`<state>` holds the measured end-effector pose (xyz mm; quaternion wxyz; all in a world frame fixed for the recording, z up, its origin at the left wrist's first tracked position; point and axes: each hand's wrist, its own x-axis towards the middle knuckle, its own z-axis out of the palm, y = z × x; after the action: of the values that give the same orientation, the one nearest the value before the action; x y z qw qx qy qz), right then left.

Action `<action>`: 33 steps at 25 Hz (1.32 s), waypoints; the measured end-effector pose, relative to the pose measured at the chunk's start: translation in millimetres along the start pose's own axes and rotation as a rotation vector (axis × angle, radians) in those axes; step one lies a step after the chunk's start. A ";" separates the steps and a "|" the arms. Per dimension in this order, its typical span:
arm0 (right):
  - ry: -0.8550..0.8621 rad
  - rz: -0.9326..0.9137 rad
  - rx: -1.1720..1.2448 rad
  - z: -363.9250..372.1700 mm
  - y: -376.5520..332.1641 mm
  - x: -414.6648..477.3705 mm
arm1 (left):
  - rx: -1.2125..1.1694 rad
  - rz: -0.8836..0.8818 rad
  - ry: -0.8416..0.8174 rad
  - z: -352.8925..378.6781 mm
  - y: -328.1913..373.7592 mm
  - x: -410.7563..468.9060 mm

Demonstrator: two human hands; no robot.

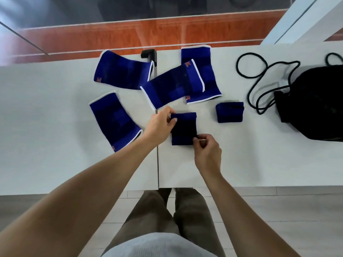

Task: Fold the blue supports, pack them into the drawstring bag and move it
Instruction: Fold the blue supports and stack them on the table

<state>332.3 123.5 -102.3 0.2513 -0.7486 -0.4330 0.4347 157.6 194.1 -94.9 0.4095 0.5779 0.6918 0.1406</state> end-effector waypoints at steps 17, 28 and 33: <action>0.011 0.062 -0.068 2.1 -4.4 10.9 | 0.575 0.485 0.271 30.7 -19.4 -24.7; -0.038 0.335 0.211 16.8 -20.2 8.9 | 0.621 0.427 0.111 41.2 -43.3 -66.6; -0.057 0.186 0.131 8.5 -10.5 -2.8 | 0.605 0.520 0.236 39.2 -49.8 -69.1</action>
<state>319.7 126.3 -97.4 0.2460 -0.7548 -0.3391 0.5047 151.9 105.4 -124.7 0.0902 0.8076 0.5750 0.0949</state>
